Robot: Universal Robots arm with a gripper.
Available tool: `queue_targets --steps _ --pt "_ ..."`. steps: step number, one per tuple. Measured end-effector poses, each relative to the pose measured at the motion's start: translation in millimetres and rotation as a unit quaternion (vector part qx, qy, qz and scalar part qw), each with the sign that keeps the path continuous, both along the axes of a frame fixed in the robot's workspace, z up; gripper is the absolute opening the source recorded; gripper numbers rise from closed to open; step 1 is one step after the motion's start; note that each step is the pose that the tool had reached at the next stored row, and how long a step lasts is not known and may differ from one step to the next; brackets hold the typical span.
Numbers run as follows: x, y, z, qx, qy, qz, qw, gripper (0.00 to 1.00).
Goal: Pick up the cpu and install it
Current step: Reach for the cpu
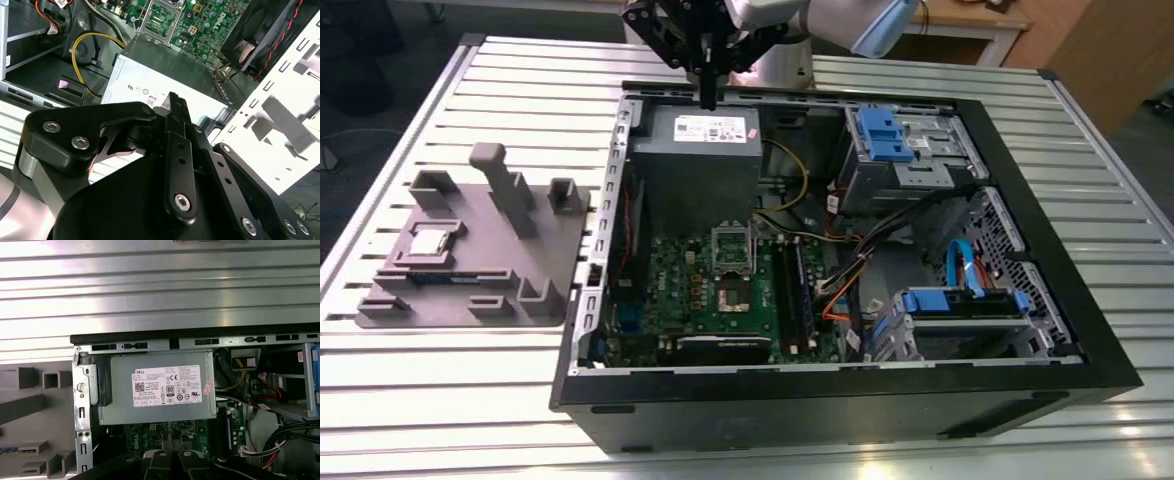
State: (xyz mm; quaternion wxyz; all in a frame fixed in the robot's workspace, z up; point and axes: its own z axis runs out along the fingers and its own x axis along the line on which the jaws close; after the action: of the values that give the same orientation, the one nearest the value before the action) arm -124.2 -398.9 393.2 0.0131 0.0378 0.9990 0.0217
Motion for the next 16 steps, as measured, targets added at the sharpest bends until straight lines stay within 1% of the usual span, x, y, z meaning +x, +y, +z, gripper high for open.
queue_targets --steps 12,16 --pt "-2.3 0.0 0.0 0.0 0.0 0.0 1.0 0.11" --pt "-5.7 0.0 -0.1 0.0 0.0 0.0 1.0 0.11"
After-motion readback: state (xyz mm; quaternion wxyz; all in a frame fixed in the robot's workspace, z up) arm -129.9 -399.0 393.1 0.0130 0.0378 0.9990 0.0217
